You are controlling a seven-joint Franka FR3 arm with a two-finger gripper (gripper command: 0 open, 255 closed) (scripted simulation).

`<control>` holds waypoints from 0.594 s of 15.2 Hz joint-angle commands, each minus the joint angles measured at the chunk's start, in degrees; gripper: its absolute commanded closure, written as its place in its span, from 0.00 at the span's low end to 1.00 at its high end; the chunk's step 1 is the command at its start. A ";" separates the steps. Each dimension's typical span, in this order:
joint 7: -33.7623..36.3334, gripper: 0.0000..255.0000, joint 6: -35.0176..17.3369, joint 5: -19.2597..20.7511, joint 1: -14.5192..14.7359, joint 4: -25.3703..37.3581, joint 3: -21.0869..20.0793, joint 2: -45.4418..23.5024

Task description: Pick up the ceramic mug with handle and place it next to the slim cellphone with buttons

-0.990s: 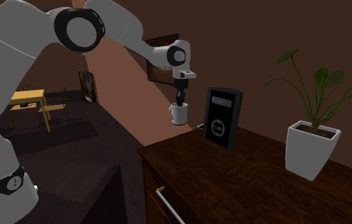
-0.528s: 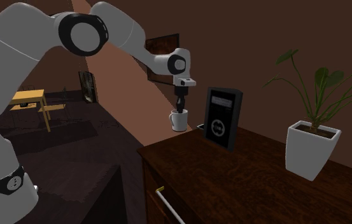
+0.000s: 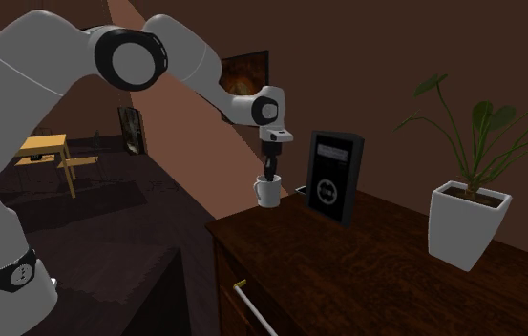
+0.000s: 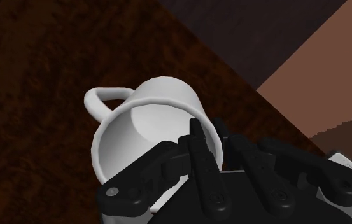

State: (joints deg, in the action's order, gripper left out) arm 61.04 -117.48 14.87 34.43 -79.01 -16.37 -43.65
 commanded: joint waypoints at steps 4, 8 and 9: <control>0.31 1.00 -2.45 0.52 0.17 -0.49 0.41 -1.94; 0.31 1.00 -2.44 0.52 0.17 -0.46 0.41 -1.96; 0.31 1.00 -2.44 0.52 0.17 -0.46 0.41 -1.96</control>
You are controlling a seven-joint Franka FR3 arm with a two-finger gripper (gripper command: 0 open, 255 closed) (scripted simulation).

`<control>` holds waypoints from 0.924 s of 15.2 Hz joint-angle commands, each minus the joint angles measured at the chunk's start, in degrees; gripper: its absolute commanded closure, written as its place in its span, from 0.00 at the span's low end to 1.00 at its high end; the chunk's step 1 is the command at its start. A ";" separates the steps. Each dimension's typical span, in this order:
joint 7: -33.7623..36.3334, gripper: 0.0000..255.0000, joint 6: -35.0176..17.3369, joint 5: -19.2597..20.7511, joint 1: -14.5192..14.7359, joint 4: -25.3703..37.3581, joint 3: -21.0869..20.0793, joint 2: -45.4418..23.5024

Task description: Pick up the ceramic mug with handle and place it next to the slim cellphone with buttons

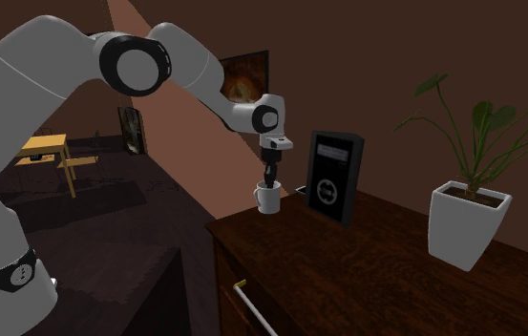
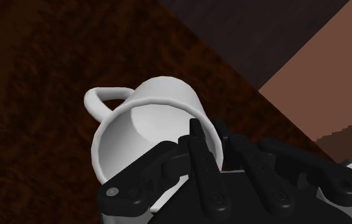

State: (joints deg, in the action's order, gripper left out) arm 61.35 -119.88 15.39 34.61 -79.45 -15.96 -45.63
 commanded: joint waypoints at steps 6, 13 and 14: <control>0.01 0.00 -0.04 0.00 0.00 -0.05 0.00 0.03; -0.59 0.00 5.25 -0.96 -0.05 2.21 -0.73 3.14; -0.59 0.00 5.25 -0.96 -0.05 2.21 -0.73 3.14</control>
State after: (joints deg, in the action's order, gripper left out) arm 60.82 -115.49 14.49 34.39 -78.21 -16.66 -42.34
